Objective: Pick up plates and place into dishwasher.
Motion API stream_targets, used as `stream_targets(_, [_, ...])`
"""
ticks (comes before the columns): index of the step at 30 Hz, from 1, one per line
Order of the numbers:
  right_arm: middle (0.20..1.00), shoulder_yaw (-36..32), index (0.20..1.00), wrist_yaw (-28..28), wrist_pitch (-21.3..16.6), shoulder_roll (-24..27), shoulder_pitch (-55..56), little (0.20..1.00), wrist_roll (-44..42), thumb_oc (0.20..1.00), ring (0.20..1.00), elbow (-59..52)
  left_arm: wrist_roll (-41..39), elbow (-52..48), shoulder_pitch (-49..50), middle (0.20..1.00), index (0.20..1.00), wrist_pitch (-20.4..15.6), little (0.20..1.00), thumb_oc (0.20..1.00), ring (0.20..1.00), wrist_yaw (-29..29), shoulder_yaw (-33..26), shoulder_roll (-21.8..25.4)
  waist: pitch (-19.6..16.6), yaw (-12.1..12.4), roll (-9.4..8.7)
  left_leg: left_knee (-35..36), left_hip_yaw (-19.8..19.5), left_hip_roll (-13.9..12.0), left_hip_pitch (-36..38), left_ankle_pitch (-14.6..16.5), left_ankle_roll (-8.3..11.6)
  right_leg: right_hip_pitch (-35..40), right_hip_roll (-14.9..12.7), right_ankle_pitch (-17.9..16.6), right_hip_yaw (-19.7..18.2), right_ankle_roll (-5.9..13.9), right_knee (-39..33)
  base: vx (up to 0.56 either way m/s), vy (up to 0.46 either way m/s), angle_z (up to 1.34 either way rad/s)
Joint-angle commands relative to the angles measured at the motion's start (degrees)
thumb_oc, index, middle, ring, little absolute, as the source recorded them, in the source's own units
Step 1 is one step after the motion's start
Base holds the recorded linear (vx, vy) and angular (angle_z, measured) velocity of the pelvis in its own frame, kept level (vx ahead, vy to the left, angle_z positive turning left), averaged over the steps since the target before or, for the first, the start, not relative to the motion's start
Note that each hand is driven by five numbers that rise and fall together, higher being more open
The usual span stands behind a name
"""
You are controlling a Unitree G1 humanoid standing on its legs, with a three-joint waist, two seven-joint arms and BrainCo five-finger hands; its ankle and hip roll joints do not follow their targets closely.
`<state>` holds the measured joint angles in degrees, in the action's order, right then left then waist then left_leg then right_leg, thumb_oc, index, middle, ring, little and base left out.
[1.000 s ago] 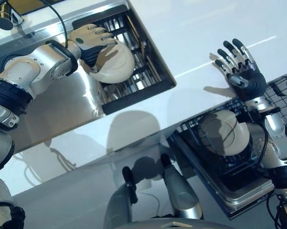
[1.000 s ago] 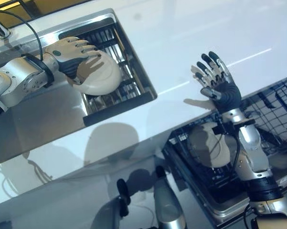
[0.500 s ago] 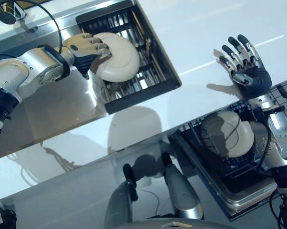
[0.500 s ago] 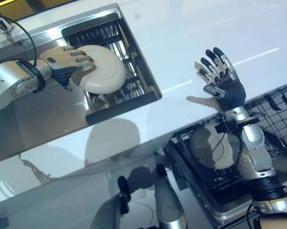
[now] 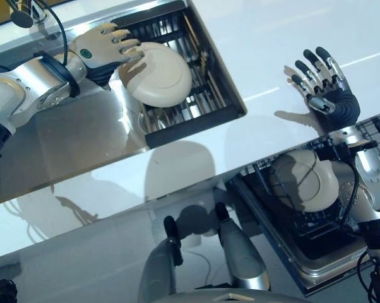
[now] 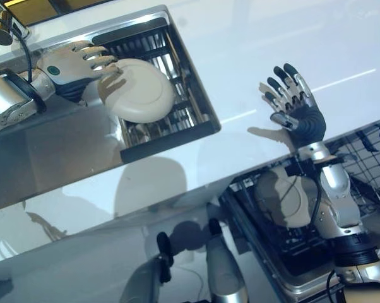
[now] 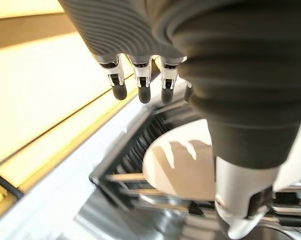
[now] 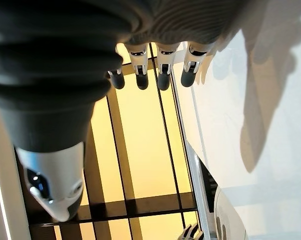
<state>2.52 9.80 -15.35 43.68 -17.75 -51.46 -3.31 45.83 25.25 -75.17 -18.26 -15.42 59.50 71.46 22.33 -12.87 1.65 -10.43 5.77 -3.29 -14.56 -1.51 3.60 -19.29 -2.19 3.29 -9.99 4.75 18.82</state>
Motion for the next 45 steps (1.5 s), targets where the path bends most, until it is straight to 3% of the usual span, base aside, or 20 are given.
stream_targets(1, [1.0, -1.4, 1.0, -0.9, -2.3, -1.1, 0.3, 1.0, -1.6, 1.0, 1.0, -0.5, 2.2, 1.0, 2.3, 1.0, 1.0, 0.8, 1.0, 1.0, 1.0, -5.5, -5.4, 0.6, -0.6, 0.8, -1.7, 0.2, -1.5, 0.0, -2.2, 0.5, -1.04, -0.2, -1.3, -2.0, 4.8, 0.61, -2.9, 0.0, 0.0, 0.0])
stream_targets(13, [1.0, 0.7, 1.0, -2.1, -2.2, -1.5, -3.0, 1.0, -1.3, 1.0, 1.0, -0.5, 5.6, 9.5, 3.2, 1.0, 1.0, -0.3, 1.0, 1.0, 1.0, -8.8, -5.3, -5.1, -0.1, -0.1, -2.78, -0.2, -0.5, -0.5, -3.3, 0.1, -0.96, -1.5, -1.0, -2.4, 4.6, 0.6, -2.4, 0.0, 0.0, 0.0])
stream_targets(25, [1.0, 0.9, 1.0, -2.2, -2.1, -2.0, -3.8, 1.0, -0.9, 1.0, 1.0, -0.9, 7.4, 12.8, 2.5, 1.0, 1.0, 0.8, 1.0, 1.0, 1.0, -13.4, -5.4, -8.0, 0.5, -0.9, -3.14, -0.7, 0.0, -0.9, -4.1, -0.1, -0.86, -2.3, -1.0, -2.5, 4.6, 0.49, -2.1, 0.0, 0.002, -0.01])
stream_targets(31, [1.0, 1.2, 1.0, -2.1, -2.3, -2.1, -4.0, 1.0, -0.9, 1.0, 1.0, -0.9, 7.6, 13.7, 2.9, 1.0, 1.0, 1.5, 1.0, 1.0, 1.0, -12.5, -5.3, -8.6, 0.8, -1.1, -3.2, -0.8, 0.1, -1.0, -4.5, -0.2, -0.8, -2.8, -1.0, -2.6, 4.6, 0.5, -1.8, 0.0, 0.0, 0.0])
stream_targets(32, [1.0, 1.2, 1.0, -2.0, -2.3, -2.1, -4.0, 1.0, -0.9, 1.0, 1.0, -0.8, 7.6, 14.0, 2.9, 0.881, 0.881, 1.5, 0.881, 0.881, 0.881, -12.0, -5.4, -8.6, 0.8, -1.2, -3.24, -0.9, 0.1, -1.0, -4.6, -0.3, -0.8, -2.9, -1.0, -2.5, 4.7, 0.49, -1.7, 0.0, 0.0, 0.0])
stream_targets(33, [1.0, 1.3, 1.0, -2.2, -2.4, -2.1, -4.2, 1.0, -0.8, 1.0, 1.0, -0.8, 7.7, 14.1, 2.9, 0.58, 0.58, 1.6, 0.58, 0.58, 0.58, -11.5, -5.3, -8.8, 0.9, -1.2, -3.24, -1.0, 0.2, -1.0, -4.7, -0.2, -0.82, -2.9, -1.0, -2.5, 4.6, 0.5, -1.6, 0.0, 0.0, 0.0])
stream_targets(34, [1.0, 1.3, 1.0, -2.2, -2.3, -2.1, -4.3, 1.0, -0.9, 1.0, 1.0, -0.9, 7.6, 14.2, 3.0, 0.209, 0.209, 1.8, 0.209, 0.209, 0.209, -11.1, -5.3, -8.9, 0.9, -1.2, -3.21, -0.9, 0.2, -1.0, -4.7, -0.2, -0.82, -3.0, -1.1, -2.5, 4.7, 0.53, -1.6, 0.0, 0.0, 0.0])
stream_targets(45, [1.0, 1.4, 1.0, -1.8, -1.8, -2.1, -4.3, 1.0, -1.0, 1.0, 1.0, -0.9, 6.2, 13.2, 2.0, 0.2, 0.2, 0.6, 0.2, 0.2, 0.2, -6.7, -4.2, -8.1, 0.8, -1.1, -2.88, -1.1, 0.0, -0.9, -4.4, -0.1, -0.82, -2.4, -1.3, -2.2, 5.1, 0.41, -1.6, 0.0, 0.0, 0.0])
